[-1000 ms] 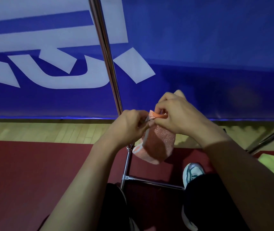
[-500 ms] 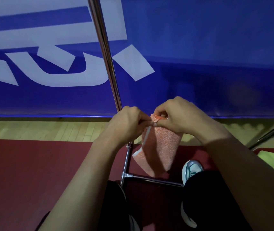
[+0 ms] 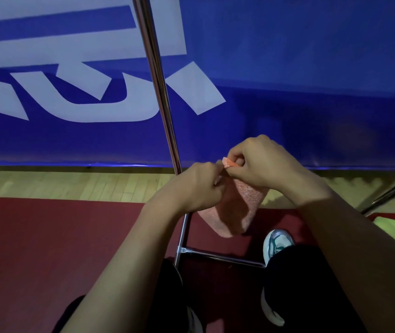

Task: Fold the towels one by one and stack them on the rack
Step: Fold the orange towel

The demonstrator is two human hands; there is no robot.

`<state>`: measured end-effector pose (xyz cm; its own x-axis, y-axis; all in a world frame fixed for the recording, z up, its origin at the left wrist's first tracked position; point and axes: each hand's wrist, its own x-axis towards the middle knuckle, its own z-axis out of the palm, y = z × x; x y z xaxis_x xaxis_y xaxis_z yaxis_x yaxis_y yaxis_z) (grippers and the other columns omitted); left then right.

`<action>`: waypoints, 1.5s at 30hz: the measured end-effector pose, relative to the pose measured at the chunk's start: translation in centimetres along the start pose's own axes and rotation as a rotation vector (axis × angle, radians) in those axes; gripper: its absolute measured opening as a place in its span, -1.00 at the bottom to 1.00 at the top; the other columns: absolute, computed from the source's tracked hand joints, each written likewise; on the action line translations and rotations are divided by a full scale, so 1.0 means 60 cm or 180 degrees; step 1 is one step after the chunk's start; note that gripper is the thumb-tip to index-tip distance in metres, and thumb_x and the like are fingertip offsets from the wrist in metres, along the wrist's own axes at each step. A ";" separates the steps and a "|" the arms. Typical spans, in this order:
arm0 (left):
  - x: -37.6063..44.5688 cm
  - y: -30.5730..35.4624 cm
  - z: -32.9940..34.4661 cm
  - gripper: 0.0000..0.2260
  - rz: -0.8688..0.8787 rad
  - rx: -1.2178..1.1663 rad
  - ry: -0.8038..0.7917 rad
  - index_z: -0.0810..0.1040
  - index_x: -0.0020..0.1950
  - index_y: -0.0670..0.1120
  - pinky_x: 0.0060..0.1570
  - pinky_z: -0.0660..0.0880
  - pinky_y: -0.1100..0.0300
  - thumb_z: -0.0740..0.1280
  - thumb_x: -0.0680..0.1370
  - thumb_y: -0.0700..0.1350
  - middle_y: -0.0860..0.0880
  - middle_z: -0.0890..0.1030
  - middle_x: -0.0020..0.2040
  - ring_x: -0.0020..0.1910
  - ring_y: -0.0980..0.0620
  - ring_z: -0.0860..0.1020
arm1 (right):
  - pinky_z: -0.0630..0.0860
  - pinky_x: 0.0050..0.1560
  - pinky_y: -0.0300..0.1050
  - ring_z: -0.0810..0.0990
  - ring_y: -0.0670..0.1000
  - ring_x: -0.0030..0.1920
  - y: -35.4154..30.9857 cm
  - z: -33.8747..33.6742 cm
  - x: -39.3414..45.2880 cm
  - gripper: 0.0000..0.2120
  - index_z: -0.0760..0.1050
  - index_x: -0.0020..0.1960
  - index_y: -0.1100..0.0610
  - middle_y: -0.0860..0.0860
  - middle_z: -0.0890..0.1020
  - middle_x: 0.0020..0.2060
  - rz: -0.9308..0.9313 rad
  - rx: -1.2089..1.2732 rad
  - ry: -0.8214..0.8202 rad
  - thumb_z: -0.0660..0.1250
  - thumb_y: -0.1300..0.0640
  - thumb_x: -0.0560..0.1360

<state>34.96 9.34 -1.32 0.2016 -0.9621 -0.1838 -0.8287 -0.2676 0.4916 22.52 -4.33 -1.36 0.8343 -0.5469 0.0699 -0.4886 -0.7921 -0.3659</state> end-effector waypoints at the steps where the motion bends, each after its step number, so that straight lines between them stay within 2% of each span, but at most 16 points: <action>1: -0.002 0.001 -0.002 -0.72 -0.0048 -0.0134 -0.0054 0.55 0.17 -0.09 0.00 0.60 -0.14 0.20 0.53 -0.05 -0.10 0.68 -0.04 -0.05 -0.11 0.65 | 0.30 -0.34 -0.18 0.51 -0.14 -0.32 -0.001 0.001 0.002 -0.82 0.56 -0.26 -0.14 -0.16 0.57 -0.38 0.0001 0.0055 -0.0004 0.41 -0.12 0.50; 3: -0.005 0.001 -0.005 -0.64 -0.0095 -0.0321 -0.0085 0.56 0.20 -0.07 0.03 0.61 -0.13 0.17 0.49 0.00 -0.08 0.70 -0.01 -0.04 -0.08 0.67 | 0.35 -0.31 -0.17 0.52 -0.15 -0.32 -0.001 0.002 0.003 -0.81 0.55 -0.28 -0.15 -0.16 0.59 -0.38 0.0003 0.0148 -0.0020 0.42 -0.11 0.49; 5: -0.005 -0.001 -0.007 -0.68 -0.0114 -0.0463 -0.0095 0.59 0.24 -0.03 0.03 0.63 -0.09 0.18 0.55 -0.02 -0.04 0.73 -0.03 -0.08 -0.01 0.69 | 0.39 -0.30 -0.16 0.54 -0.12 -0.30 -0.001 0.001 0.003 -0.82 0.54 -0.28 -0.15 -0.15 0.60 -0.37 0.0007 0.0191 -0.0010 0.42 -0.11 0.48; 7: -0.002 -0.005 -0.008 -0.77 -0.0111 -0.0553 -0.0049 0.62 0.19 -0.03 0.04 0.63 -0.07 0.20 0.65 -0.06 -0.04 0.75 -0.06 -0.11 0.02 0.71 | 0.36 -0.33 -0.17 0.56 -0.10 -0.29 -0.001 0.000 0.002 -0.83 0.56 -0.27 -0.13 -0.14 0.60 -0.38 -0.0007 0.0182 -0.0015 0.43 -0.11 0.47; 11: 0.000 -0.012 -0.011 -0.72 -0.0161 -0.0584 0.0026 0.69 0.12 -0.02 0.05 0.64 -0.08 0.20 0.71 0.01 0.00 0.75 -0.12 -0.07 0.06 0.72 | 0.30 -0.36 -0.18 0.53 -0.14 -0.30 -0.005 -0.001 -0.004 -0.75 0.51 -0.32 -0.11 -0.16 0.57 -0.39 -0.0009 0.0110 -0.0151 0.46 -0.11 0.48; 17: -0.003 -0.003 -0.007 -0.77 -0.0062 -0.0736 0.0027 0.65 0.16 0.04 0.07 0.65 -0.06 0.26 0.70 0.11 0.03 0.75 -0.12 -0.10 0.11 0.72 | 0.31 -0.36 -0.18 0.55 -0.08 -0.23 -0.011 -0.006 -0.003 -0.89 0.60 -0.20 -0.10 -0.17 0.59 -0.34 0.0054 0.0112 -0.0110 0.48 -0.05 0.47; 23: 0.000 -0.004 -0.008 -0.75 -0.0019 -0.0576 0.0282 0.61 0.00 0.00 -0.01 0.66 -0.04 0.18 0.74 -0.02 0.00 0.74 -0.14 -0.13 0.07 0.74 | 0.44 -0.28 -0.12 0.61 -0.02 -0.19 -0.019 0.001 -0.003 -0.91 0.60 -0.16 -0.07 -0.11 0.65 -0.27 0.0054 0.0189 -0.0067 0.44 -0.05 0.49; 27: 0.003 -0.011 -0.005 -0.76 0.0035 -0.0219 0.0499 0.61 0.07 -0.03 -0.03 0.62 -0.08 0.18 0.73 0.03 0.01 0.72 -0.14 -0.13 0.06 0.71 | 0.36 -0.34 -0.16 0.57 -0.07 -0.25 -0.021 0.000 -0.003 -0.84 0.53 -0.20 -0.09 -0.12 0.63 -0.29 0.0048 0.0219 -0.0072 0.44 -0.10 0.49; 30: -0.001 -0.004 -0.002 -0.66 0.0060 -0.0205 0.0661 0.52 0.30 0.04 -0.08 0.64 -0.12 0.12 0.65 0.14 -0.02 0.71 -0.08 -0.12 -0.04 0.71 | 0.29 -0.39 -0.16 0.51 -0.11 -0.31 -0.023 0.001 -0.002 -0.77 0.45 -0.26 -0.05 -0.10 0.59 -0.34 0.0037 0.0216 -0.0135 0.44 -0.02 0.49; 32: -0.001 -0.003 -0.001 -0.61 0.0032 -0.0145 0.0692 0.47 0.36 0.08 -0.10 0.64 -0.14 0.08 0.62 0.15 -0.04 0.71 -0.08 -0.12 -0.07 0.70 | 0.27 -0.39 -0.15 0.50 -0.10 -0.33 -0.025 0.000 -0.002 -0.74 0.40 -0.28 -0.03 -0.07 0.59 -0.34 0.0027 0.0211 -0.0166 0.44 0.03 0.49; 36: 0.002 -0.005 0.000 -0.65 0.0018 -0.0093 0.0714 0.48 0.38 -0.02 -0.11 0.63 -0.15 0.12 0.69 0.10 -0.07 0.70 -0.11 -0.12 -0.08 0.70 | 0.31 -0.35 -0.17 0.57 -0.04 -0.21 -0.025 -0.003 -0.005 -0.91 0.55 -0.13 -0.06 -0.10 0.64 -0.23 0.0039 0.0179 -0.0095 0.44 -0.01 0.50; 38: 0.001 -0.004 0.000 -0.69 0.0040 -0.0113 0.0712 0.53 0.30 -0.08 -0.09 0.61 -0.16 0.17 0.72 0.08 -0.07 0.71 -0.13 -0.12 -0.07 0.69 | 0.34 -0.31 -0.16 0.59 -0.03 -0.16 -0.025 -0.004 -0.006 -0.92 0.56 -0.10 -0.09 -0.11 0.66 -0.20 0.0011 0.0153 -0.0044 0.43 -0.05 0.51; 41: 0.001 -0.007 -0.003 -0.71 0.0021 -0.0120 0.0650 0.58 0.06 -0.09 -0.11 0.60 -0.18 0.21 0.72 0.09 -0.07 0.69 -0.19 -0.15 -0.07 0.69 | 0.36 -0.24 -0.11 0.60 -0.01 -0.12 -0.023 -0.004 -0.006 -0.86 0.50 -0.11 -0.13 -0.12 0.66 -0.17 -0.0025 0.0138 -0.0006 0.44 -0.12 0.50; 45: 0.001 -0.011 -0.009 -0.66 -0.0015 -0.0063 0.0574 0.57 -0.03 -0.06 -0.14 0.62 -0.14 0.16 0.71 0.13 -0.01 0.70 -0.25 -0.21 0.02 0.69 | 0.30 -0.31 -0.14 0.55 -0.04 -0.18 -0.023 -0.002 -0.008 -0.81 0.47 -0.12 -0.12 -0.14 0.60 -0.23 -0.0062 0.0103 -0.0017 0.41 -0.17 0.51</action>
<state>35.81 9.45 -1.19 0.2972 -0.9543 -0.0314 -0.8175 -0.2714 0.5079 22.76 -2.97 -0.79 0.8449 -0.5300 0.0723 -0.4638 -0.7933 -0.3944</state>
